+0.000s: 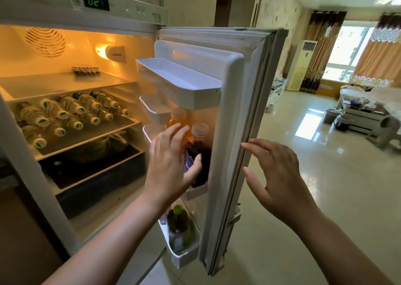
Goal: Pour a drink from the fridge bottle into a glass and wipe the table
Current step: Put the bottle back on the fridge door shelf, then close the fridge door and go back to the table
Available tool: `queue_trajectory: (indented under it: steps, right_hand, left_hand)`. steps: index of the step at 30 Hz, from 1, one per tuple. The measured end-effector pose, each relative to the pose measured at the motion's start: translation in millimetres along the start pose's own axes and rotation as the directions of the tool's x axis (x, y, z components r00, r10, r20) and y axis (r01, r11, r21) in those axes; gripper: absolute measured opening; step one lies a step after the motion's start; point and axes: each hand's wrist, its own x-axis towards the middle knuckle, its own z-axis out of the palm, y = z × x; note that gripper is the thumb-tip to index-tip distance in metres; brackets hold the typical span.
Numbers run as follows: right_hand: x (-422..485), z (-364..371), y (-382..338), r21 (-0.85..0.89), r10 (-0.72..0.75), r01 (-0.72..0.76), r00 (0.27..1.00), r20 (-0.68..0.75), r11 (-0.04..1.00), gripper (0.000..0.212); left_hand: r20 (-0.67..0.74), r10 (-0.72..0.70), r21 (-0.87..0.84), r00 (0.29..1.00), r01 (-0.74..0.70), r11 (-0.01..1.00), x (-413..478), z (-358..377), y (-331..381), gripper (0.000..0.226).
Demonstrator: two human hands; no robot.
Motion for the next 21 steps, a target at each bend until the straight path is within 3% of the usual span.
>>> queue_trajectory:
  steps: [2,4,8,10,13,21]
  right_hand:
    - [-1,1,5,0.018,0.03,-0.029,0.999,-0.026,0.999,0.048]
    - [-4,3,8,0.041,0.069,-0.069,0.997,-0.022,0.997,0.053]
    - [-13,10,7,0.139,0.095,-0.103,0.994,0.062,0.985,0.068]
    - [-14,15,2,0.19,0.09,-0.111,0.989,0.114,0.975,0.079]
    - [-15,18,-5,0.232,0.06,-0.085,0.992,0.111,0.969,0.087]
    - [-13,40,-48,0.35,-0.205,0.175,0.977,0.051,0.92,0.074]
  left_hand:
    - [-0.097,0.285,0.018,0.954,-0.285,0.958,12,-15,14,0.055]
    - [-0.098,0.49,0.095,0.866,-0.482,0.871,32,-18,31,0.051]
    - [0.081,0.71,0.232,0.7,-0.706,0.669,71,-10,53,0.05]
    - [0.198,0.726,0.28,0.658,-0.748,0.601,84,-7,53,0.051]
    - [0.269,0.708,0.323,0.653,-0.753,0.573,93,-10,50,0.052]
    - [0.195,0.683,0.452,0.704,-0.682,0.575,70,-66,15,0.046]
